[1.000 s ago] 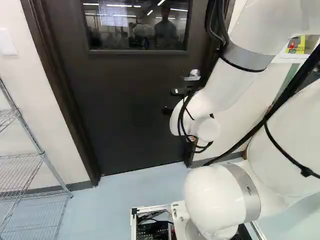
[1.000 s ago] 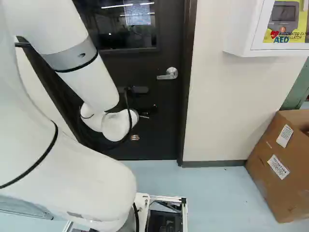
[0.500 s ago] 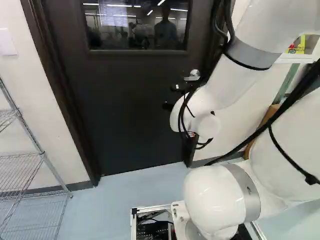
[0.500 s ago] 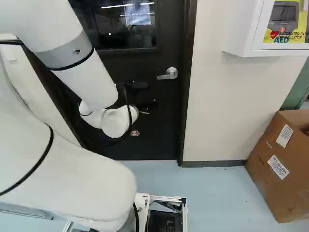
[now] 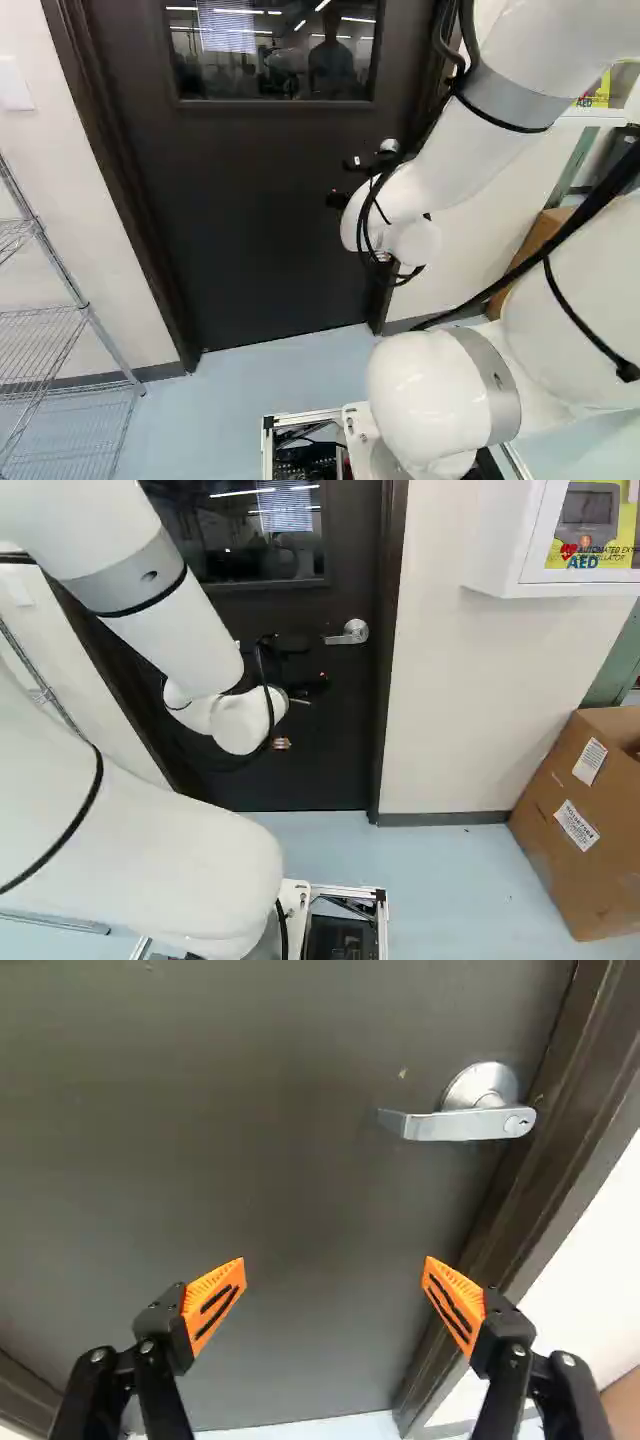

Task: Open the door and move inside

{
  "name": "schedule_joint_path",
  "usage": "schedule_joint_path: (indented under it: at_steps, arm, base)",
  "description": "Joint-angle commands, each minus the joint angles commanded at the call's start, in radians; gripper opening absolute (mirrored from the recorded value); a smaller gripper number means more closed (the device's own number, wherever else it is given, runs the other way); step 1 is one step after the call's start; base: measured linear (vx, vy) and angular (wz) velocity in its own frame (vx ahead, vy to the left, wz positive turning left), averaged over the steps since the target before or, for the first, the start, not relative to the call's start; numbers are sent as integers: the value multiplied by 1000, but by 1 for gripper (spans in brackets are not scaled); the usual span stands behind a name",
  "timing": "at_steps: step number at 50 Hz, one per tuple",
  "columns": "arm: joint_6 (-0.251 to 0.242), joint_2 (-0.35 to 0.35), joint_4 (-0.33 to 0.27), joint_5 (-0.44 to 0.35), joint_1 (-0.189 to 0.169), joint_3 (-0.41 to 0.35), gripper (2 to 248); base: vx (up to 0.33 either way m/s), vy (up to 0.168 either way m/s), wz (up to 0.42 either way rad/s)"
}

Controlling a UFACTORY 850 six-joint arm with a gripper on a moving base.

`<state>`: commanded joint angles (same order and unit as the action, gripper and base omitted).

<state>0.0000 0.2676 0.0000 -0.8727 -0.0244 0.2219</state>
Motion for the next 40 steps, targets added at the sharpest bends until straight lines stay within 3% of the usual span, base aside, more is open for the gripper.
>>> schedule_joint_path:
  at_steps: [40]
  arm:
    - [0, 19, 0, 0, -19, 79, 247]
  base:
    - [0, 0, 0]
